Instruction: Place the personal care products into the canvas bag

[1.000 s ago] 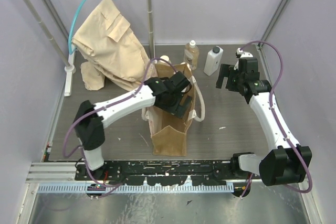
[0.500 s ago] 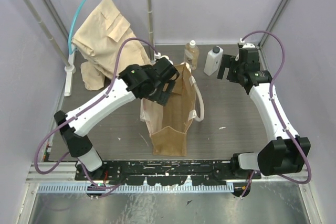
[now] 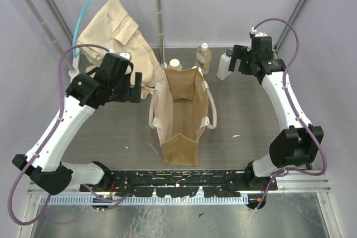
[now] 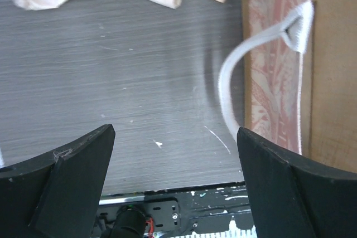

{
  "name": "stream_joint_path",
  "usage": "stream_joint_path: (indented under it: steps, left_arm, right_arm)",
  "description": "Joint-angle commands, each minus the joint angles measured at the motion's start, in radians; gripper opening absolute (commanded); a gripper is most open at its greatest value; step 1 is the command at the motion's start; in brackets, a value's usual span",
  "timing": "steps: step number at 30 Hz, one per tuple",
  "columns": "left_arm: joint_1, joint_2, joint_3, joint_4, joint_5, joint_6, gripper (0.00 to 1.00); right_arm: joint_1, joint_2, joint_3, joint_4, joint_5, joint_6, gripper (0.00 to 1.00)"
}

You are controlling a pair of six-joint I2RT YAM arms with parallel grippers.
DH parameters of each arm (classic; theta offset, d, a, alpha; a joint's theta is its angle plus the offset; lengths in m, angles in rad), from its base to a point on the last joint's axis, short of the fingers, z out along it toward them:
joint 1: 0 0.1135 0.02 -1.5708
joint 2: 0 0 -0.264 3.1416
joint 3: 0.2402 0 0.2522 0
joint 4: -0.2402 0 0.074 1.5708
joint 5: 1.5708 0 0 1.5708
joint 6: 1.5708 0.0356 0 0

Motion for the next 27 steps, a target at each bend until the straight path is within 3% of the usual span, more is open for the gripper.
stream_joint_path:
  steps: [1,13,27]
  left_arm:
    - [0.003,0.043,-0.080,0.152,0.190,0.035,0.98]
    - [0.003,0.054,-0.196,0.392,0.384,-0.018,0.98]
    - [0.003,-0.012,-0.149,0.342,0.353,-0.024,0.98]
  right_arm:
    - [0.003,0.025,0.044,-0.002,-0.043,-0.009,1.00]
    - [0.003,0.131,0.166,0.024,-0.044,0.004,1.00]
    - [0.002,0.265,0.318,-0.038,-0.067,0.040,1.00]
